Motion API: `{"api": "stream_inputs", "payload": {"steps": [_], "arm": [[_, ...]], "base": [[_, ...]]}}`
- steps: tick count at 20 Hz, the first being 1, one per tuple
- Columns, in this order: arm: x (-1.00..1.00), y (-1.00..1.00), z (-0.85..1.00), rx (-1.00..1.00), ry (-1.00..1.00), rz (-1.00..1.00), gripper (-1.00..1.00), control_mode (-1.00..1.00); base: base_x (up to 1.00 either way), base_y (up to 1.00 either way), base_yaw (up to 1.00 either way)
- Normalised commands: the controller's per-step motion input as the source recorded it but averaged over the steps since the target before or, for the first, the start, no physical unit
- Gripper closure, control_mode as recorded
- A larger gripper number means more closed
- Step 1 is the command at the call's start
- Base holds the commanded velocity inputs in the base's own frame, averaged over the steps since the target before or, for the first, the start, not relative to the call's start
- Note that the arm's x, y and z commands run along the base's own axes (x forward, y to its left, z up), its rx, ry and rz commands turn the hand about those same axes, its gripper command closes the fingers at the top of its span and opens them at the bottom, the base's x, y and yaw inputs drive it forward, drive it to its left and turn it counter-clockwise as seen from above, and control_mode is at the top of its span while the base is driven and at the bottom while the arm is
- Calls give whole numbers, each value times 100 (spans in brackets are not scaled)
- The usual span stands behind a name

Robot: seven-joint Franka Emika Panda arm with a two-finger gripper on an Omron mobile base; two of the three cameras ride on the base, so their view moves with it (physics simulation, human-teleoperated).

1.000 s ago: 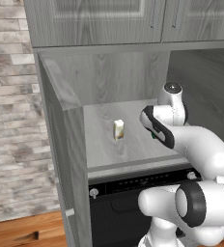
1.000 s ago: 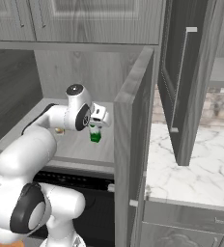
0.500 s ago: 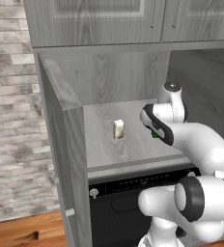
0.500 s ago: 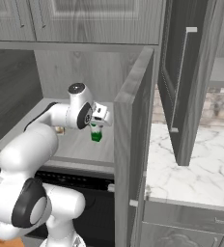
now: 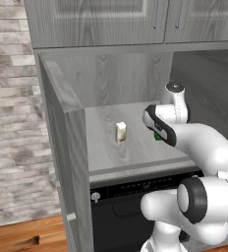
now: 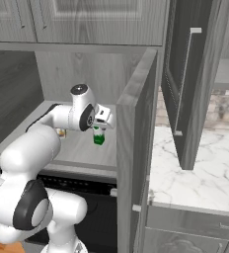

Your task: Sort all alcoholic drinks to one cabinet, and non-alcoholic drinks to the other.

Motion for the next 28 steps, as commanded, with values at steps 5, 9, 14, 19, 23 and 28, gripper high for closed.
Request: {"api": "stream_inputs", "payload": {"steps": [5,9,14,19,23,28], "arm": [[0,0,-7,0,0,0,100,-100],[0,0,-6,0,0,0,100,-100],[0,0,-5,0,0,0,-100,-100],[0,1,-5,0,0,0,-100,-100],[0,0,-3,0,0,0,-100,-100],[0,0,0,0,0,0,-100,-100]], "base": [[0,0,0],[0,0,0],[0,0,0],[0,0,0],[0,0,0],[0,0,0]]}}
